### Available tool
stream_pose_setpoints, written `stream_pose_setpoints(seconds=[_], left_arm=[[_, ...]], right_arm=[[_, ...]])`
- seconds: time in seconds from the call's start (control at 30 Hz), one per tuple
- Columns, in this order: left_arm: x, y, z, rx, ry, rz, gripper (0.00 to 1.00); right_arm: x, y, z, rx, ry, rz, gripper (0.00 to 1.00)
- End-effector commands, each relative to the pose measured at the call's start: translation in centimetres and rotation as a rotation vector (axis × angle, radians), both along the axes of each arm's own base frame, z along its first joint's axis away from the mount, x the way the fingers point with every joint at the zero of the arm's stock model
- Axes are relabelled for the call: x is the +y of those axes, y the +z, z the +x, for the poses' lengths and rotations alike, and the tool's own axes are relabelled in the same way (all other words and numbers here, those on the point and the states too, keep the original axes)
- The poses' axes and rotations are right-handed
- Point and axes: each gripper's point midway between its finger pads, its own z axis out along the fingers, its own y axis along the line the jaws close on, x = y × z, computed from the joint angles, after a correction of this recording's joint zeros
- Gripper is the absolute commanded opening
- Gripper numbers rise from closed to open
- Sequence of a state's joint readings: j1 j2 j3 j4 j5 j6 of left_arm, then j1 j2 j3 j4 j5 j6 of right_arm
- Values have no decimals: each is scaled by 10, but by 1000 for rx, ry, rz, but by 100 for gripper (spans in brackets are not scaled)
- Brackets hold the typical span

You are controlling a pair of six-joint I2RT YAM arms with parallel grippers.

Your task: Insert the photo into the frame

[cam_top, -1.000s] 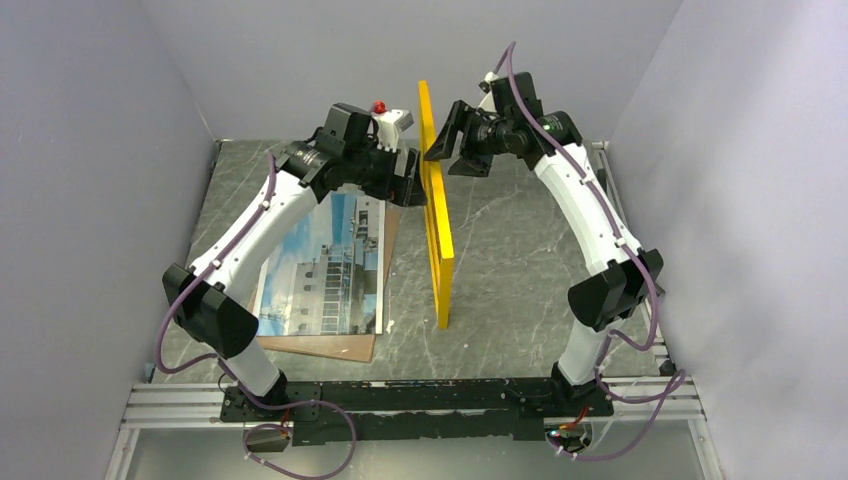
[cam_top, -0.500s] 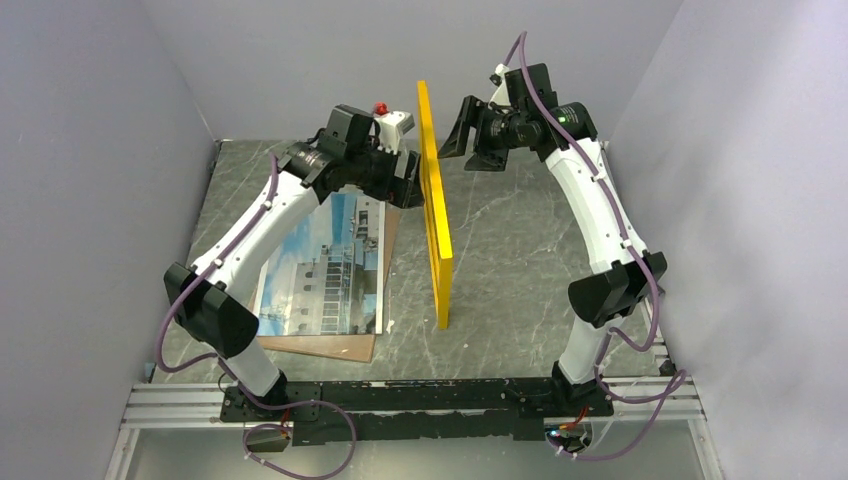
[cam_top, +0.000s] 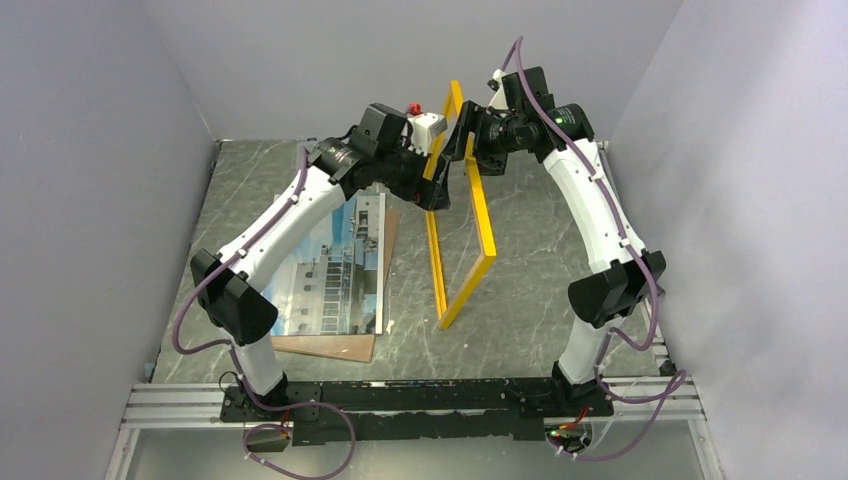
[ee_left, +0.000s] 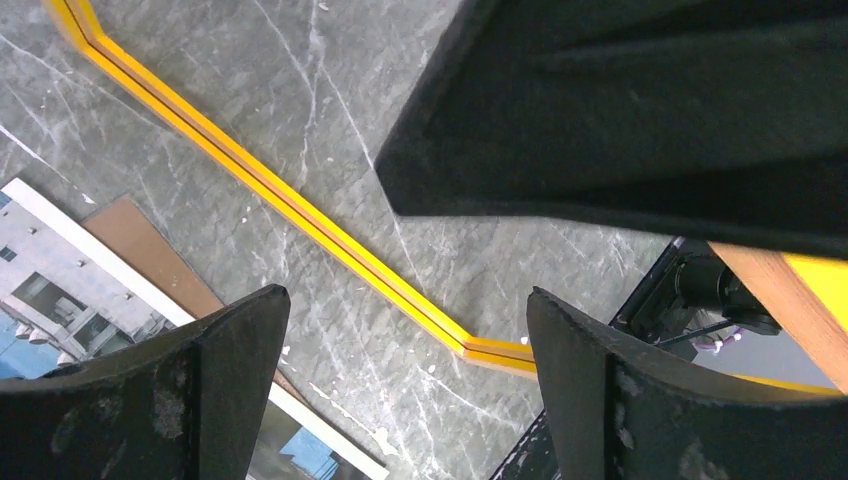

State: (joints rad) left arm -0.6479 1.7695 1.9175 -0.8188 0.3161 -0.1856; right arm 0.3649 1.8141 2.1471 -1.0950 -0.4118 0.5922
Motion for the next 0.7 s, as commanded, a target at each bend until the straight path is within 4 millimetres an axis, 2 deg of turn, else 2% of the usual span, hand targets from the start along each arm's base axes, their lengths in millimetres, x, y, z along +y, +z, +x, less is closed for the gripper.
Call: stream_pose_setpoints(seconds=[0.0,0.17,0.3,0.43,0.5,0.57,0.67], left_arm=[[9,20,-1,-63,12,-7,94],[39,9,-11,-44,36,46,94],[80,-19,0,20,109,90,94],[109,-46,8,29,161,158,94],[117,-54,13,13,176,177,94],[124,-62,17,8,186,200,95],[129,-76,22,29,190,229,95]], right_arm=[[-16,7,2,-44,-40,-44,71],[-36,-5,8,-36,-68,-115,58],[-54,-16,6,-39,-92,-200,53],[-78,-29,1,-41,-127,-318,46],[-98,-47,-4,-22,-166,-425,38],[-118,-66,-9,-1,-197,-525,26],[-135,-88,-19,35,-214,-611,17]])
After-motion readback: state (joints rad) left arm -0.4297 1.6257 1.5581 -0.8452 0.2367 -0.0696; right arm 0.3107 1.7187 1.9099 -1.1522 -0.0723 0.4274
